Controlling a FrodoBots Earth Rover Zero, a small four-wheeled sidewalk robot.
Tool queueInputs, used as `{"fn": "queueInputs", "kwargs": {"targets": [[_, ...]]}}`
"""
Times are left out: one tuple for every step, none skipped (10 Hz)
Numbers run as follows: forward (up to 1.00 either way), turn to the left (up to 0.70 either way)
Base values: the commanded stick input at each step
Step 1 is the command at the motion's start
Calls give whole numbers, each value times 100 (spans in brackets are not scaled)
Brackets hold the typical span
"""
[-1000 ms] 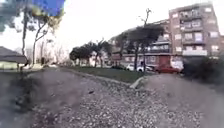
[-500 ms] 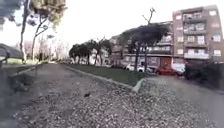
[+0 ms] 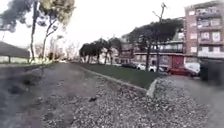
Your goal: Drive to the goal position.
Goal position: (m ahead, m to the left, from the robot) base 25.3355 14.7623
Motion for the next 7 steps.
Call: {"fn": "queueInputs", "kwargs": {"targets": [[0,41],[0,70],[0,70],[0,70],[0,48],[0,0],[0,0]]}}
